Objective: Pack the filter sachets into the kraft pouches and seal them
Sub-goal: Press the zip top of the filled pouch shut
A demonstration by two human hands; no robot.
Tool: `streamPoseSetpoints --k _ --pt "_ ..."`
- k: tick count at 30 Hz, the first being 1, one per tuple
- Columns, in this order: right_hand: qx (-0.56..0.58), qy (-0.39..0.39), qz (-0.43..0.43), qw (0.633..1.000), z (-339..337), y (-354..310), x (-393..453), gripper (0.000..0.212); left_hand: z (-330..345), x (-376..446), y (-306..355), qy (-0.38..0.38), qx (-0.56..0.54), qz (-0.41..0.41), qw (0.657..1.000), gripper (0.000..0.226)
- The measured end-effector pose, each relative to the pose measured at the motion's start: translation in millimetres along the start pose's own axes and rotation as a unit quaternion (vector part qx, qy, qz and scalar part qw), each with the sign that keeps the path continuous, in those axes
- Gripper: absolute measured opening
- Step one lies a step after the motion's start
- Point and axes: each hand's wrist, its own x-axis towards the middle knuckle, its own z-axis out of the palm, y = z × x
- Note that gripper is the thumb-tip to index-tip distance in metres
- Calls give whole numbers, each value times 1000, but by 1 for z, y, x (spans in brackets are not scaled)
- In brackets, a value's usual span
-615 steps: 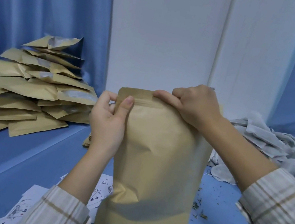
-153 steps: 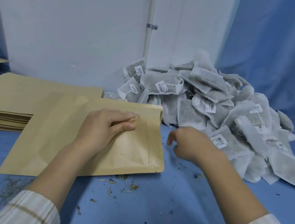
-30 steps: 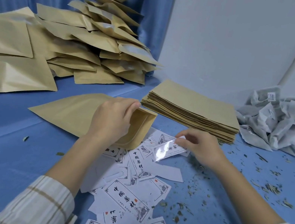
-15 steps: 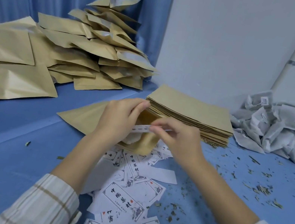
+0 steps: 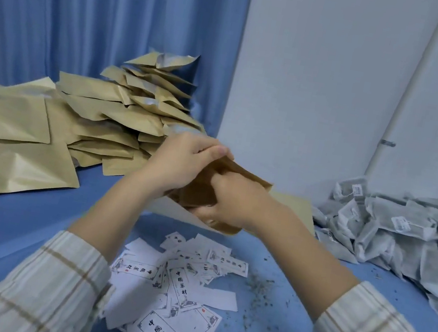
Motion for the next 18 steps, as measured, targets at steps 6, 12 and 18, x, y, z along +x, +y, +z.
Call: streamPoseSetpoints --k 6,12,18 --pt "76 0 22 997 -63 5 1 75 -30 26 41 -48 -129 10 990 24" --pt "162 -20 88 983 -112 35 -3 53 -59 28 37 -43 -190 44 980 58" --pt "122 19 85 989 -126 52 0 15 -29 25 38 90 -247 85 961 12"
